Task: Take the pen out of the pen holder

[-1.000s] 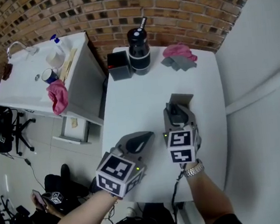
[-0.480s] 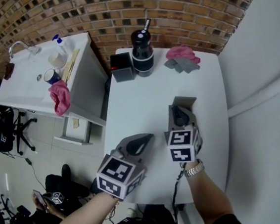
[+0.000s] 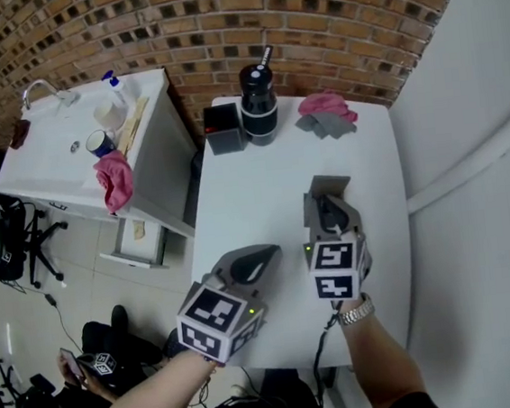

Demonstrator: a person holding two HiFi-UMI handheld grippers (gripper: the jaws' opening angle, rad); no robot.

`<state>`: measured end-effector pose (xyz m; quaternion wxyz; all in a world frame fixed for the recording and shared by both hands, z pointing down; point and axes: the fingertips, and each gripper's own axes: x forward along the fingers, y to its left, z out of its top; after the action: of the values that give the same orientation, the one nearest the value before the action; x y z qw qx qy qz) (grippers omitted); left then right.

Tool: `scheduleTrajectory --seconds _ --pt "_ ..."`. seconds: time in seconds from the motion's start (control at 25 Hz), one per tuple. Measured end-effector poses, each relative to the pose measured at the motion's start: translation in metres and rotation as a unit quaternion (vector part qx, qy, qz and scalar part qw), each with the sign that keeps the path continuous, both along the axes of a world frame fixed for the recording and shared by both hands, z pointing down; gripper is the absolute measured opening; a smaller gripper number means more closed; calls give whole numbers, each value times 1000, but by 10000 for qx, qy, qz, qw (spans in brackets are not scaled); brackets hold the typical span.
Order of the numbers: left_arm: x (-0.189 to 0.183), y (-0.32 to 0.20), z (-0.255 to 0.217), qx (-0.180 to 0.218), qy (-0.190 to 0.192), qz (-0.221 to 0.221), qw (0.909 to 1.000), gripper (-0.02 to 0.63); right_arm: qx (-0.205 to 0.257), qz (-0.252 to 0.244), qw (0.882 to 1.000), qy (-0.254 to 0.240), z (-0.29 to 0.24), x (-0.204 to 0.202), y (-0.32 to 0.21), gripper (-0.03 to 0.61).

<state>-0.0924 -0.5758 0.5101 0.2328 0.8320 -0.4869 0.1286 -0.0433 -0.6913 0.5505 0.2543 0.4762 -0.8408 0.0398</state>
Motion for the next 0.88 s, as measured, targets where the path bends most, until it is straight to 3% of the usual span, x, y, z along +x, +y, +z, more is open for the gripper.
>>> scheduleTrajectory --seconds 0.52,0.88 --pt "8 39 -42 470 25 57 9989 3 530 132 9983 -194 -80 23 43 58" --pt "6 94 -76 895 31 22 9960 3 751 86 9965 -350 -117 25 112 58"
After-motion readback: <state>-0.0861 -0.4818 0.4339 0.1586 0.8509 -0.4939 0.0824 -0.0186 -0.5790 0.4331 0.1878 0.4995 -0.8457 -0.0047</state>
